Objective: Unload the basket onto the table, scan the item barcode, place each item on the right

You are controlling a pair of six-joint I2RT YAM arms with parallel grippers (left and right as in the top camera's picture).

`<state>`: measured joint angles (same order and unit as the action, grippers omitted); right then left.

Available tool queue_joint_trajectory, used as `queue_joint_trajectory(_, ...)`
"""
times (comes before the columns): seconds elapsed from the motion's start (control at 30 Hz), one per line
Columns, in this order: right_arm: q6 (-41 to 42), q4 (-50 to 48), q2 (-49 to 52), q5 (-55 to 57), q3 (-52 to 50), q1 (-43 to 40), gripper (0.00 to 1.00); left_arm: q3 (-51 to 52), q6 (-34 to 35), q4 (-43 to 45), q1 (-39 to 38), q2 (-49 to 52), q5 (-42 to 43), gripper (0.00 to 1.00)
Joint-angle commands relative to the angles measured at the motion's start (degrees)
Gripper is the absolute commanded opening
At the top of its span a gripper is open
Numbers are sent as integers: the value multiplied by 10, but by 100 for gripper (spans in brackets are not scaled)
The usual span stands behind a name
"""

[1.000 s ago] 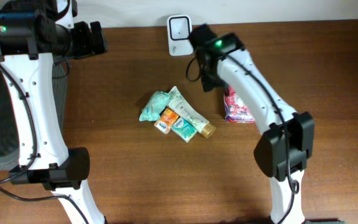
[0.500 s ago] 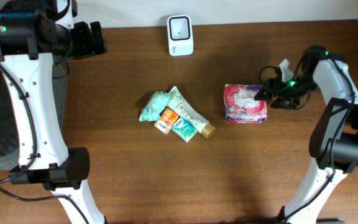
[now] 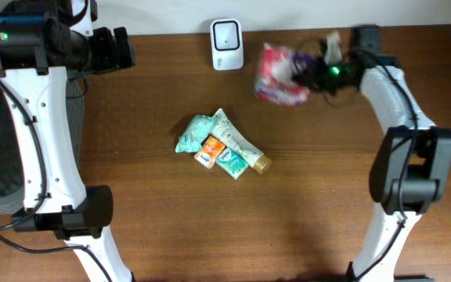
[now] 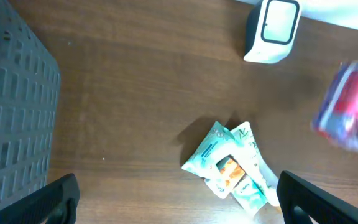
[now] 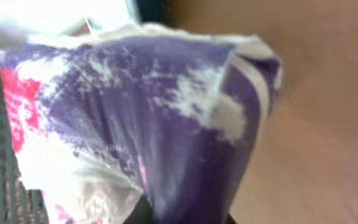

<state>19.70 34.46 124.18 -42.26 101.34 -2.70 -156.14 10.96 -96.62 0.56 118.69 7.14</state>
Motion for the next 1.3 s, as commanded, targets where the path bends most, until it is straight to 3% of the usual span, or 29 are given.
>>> queue_joint_trajectory(0.0,153,-159,-16,54,20,62,4,-7,-3,-1,0,-15,6,99)
queue_joint_trajectory(0.13,203,-331,-1,217,21,140,4,-7,-3,-1,0,-15,6,99)
queue_joint_trajectory(0.23,231,-414,38,257,51,174,4,-7,-3,-1,0,-15,6,99)
queue_joint_trajectory(0.4,258,-385,148,263,171,193,4,-7,-3,-1,0,-15,6,99)
queue_joint_trajectory(0.73,249,-308,130,200,197,155,4,-7,-3,-1,0,-15,6,99)
queue_joint_trajectory(0.87,226,-223,70,204,208,79,4,-7,-3,-1,0,-15,6,99)
queue_joint_trajectory(1.1,230,40,48,191,208,-203,4,-7,-3,-1,0,-15,6,99)
queue_joint_trajectory(1.27,223,71,84,222,207,-320,4,-7,-3,-1,0,-15,6,99)
